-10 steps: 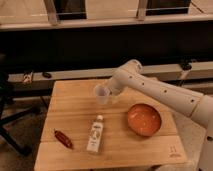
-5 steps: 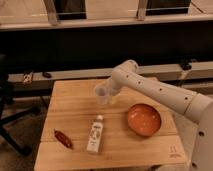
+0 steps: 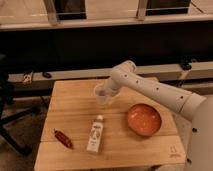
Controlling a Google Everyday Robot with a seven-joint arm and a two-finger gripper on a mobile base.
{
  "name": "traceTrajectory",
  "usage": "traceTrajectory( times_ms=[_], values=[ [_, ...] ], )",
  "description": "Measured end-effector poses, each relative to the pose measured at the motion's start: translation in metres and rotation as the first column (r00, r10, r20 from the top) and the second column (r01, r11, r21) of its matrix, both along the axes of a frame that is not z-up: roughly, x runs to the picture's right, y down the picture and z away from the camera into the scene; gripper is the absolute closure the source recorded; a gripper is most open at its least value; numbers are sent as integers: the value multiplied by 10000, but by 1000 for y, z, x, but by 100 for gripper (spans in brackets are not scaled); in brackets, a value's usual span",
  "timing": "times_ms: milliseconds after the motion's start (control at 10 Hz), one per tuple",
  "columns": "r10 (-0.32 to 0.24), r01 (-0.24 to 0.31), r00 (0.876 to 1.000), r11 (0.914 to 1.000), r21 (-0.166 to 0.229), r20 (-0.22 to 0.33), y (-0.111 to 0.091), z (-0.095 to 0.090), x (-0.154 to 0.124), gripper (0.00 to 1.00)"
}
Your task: Pick up the ceramic cup
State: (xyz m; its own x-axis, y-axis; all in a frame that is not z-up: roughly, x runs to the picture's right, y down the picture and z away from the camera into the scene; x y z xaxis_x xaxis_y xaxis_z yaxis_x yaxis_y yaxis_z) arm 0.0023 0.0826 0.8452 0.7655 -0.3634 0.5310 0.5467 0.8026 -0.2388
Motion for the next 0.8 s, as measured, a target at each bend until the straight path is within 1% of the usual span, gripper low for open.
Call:
traceTrajectory(
  times_ms=[100,400,500,600,700,800],
  values=[
    [-19,19,10000,10000,-62,37,2,2,-1,24],
    [-82,84,9998,9999,-128,177,8,6,-2,51],
    [-104,108,9997,9998,-170,240,11,7,-3,63],
    [-118,124,9996,9997,-197,271,12,8,-4,71],
    [-138,144,9995,9997,-195,294,13,9,-4,82],
    [-164,170,9993,9997,-168,328,13,7,-5,90]
  ],
)
